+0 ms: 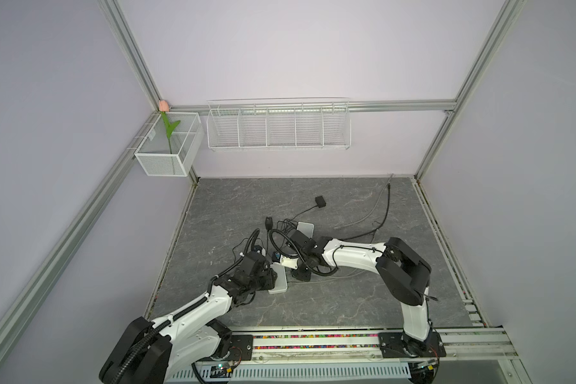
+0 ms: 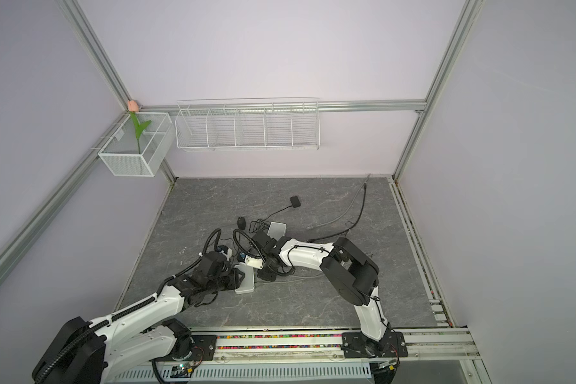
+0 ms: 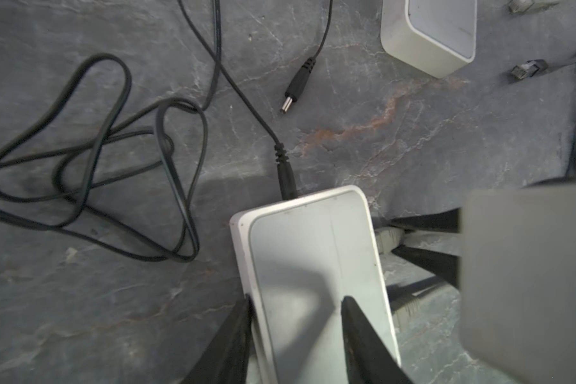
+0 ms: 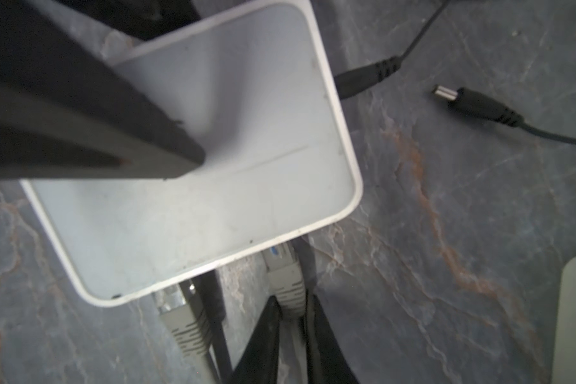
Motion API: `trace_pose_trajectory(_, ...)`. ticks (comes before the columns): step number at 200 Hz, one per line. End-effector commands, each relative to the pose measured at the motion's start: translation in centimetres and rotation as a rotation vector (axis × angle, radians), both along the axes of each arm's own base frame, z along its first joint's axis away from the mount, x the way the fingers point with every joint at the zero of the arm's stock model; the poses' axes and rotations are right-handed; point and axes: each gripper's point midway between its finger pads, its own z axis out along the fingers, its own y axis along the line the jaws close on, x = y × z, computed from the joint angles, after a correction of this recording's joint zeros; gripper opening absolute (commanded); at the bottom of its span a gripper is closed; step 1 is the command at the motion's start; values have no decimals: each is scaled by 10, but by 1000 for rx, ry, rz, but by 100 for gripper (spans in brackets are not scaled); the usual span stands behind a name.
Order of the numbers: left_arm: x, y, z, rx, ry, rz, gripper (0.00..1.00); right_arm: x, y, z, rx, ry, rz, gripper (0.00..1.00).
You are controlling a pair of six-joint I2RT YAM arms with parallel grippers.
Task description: Insert the plug into the switch port
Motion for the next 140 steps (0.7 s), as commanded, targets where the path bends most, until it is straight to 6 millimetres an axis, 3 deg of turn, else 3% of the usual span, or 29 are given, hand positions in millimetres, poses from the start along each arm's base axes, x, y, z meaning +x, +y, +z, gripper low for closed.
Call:
trace_pose_trajectory(1, 11, -5, 21, -35, -38, 17, 44, -16, 9, 14, 88, 40, 9, 19)
trace_pose_trajectory(62, 20, -3, 18, -5, -25, 33, 45, -22, -4, 12, 59, 49, -10, 23)
trace_pose_trajectory(140, 19, -1, 7, 20, 3, 45, 44, -10, 3, 4, 28, 23, 24, 23)
